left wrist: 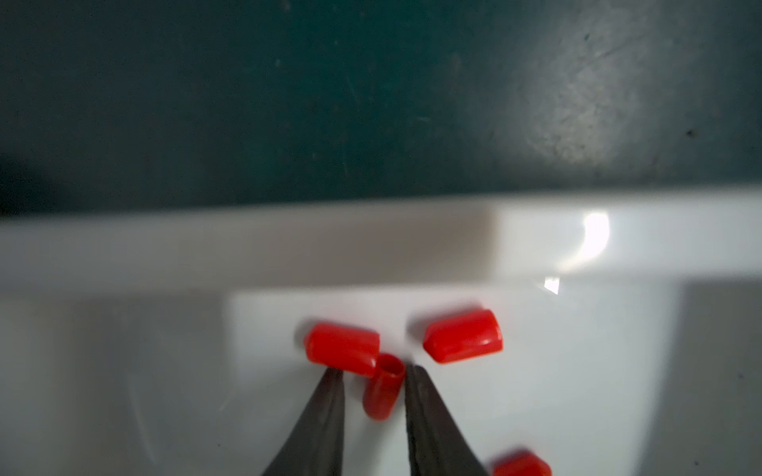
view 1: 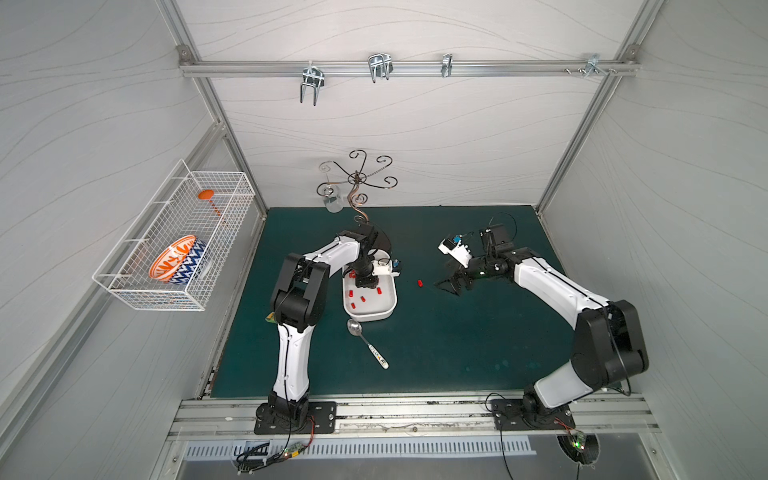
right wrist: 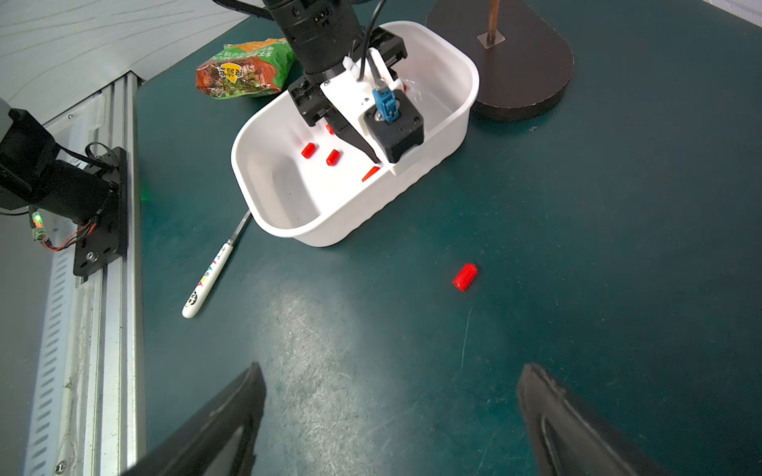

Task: Take the screw protection sleeves out of the storage box
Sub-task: Pick up the screw protection sleeve from the storage box, then place the screw protection sleeve at the center of the board.

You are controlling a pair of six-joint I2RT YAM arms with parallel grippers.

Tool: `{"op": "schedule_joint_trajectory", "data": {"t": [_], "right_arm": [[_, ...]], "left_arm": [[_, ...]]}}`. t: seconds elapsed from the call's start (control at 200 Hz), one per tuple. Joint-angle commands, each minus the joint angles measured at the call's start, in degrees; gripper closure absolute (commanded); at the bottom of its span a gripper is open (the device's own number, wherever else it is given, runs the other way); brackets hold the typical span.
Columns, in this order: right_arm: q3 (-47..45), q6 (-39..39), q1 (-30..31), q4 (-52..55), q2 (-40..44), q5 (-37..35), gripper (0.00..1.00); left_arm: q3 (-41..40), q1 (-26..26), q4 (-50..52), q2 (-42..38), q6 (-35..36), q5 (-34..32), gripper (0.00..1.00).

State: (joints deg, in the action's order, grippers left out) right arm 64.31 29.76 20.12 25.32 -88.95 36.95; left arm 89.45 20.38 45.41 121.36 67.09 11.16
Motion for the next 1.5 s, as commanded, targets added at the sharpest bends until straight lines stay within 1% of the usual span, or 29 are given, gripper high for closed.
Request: {"op": "schedule_joint_trajectory", "data": {"t": [0.0,0.125,0.38,0.5,0.555,0.57,0.61,0.695,0.775,0.9,1.011,1.196,1.256,1.371,1.496], "right_arm": [[-0.8,-0.4,-0.2,0.6,1.6,1.0,0.01],[-0.8,-0.5,-0.1,0.5,1.5,1.0,0.01],[-0.7,-0.6,-0.5,0.3,2.0,0.5,0.01],[-0.6,-1.4,-2.2,0.1,2.5,1.1,0.01],[-0.6,-1.8,-3.2,-0.1,2.8,1.4,0.01],[-0.5,-2.0,-3.5,0.0,2.9,1.6,0.01],[-0.5,-2.3,-4.4,-0.1,3.1,2.0,0.01],[-0.4,-2.9,-6.3,-0.1,3.5,2.7,0.01],[-0.3,-3.4,-7.8,-0.2,3.7,2.9,0.01],[-0.1,-4.6,-10.1,-0.6,3.7,2.1,0.01],[0.6,-6.8,-12.3,-0.7,3.4,0.3,0.01],[1.3,-10.0,-16.4,-1.0,3.2,-4.2,0.01],[1.3,-10.6,-17.4,-1.1,3.2,-5.9,0.01],[1.4,-10.4,-18.0,-1.2,3.5,-9.5,0.01],[1.6,-10.2,-18.0,-1.0,3.5,-9.9,0.01]], "left_arm": [[1.5,0.3,1.2,1.8,0.2,-0.3,0.77],[0.5,0.2,1.6,0.7,-0.2,-1.2,0.83],[-0.6,-1.0,1.1,-3.1,-4.2,-0.9,0.90],[-1.0,-1.7,1.3,-5.5,-6.9,0.6,0.93],[-1.3,-1.9,1.9,-6.8,-7.0,1.3,0.94],[-1.3,-1.9,2.1,-7.2,-8.9,1.5,0.94],[-1.4,-1.9,2.7,-8.2,-9.7,1.8,0.94],[-1.1,-1.8,4.3,-10.5,-11.8,4.2,0.94],[-0.1,-1.3,6.0,-12.7,-14.1,8.1,0.94],[2.1,2.0,7.0,-13.9,-17.1,11.6,0.94],[5.3,6.0,6.8,-11.2,-18.3,11.1,0.94],[14.4,10.9,7.6,-1.8,-20.0,8.4,0.94],[15.9,11.8,6.9,1.2,-20.2,6.7,0.93],[22.6,12.9,5.1,7.1,-22.7,4.3,0.91],[30.3,13.3,5.6,13.9,-24.3,2.7,0.91]]}}
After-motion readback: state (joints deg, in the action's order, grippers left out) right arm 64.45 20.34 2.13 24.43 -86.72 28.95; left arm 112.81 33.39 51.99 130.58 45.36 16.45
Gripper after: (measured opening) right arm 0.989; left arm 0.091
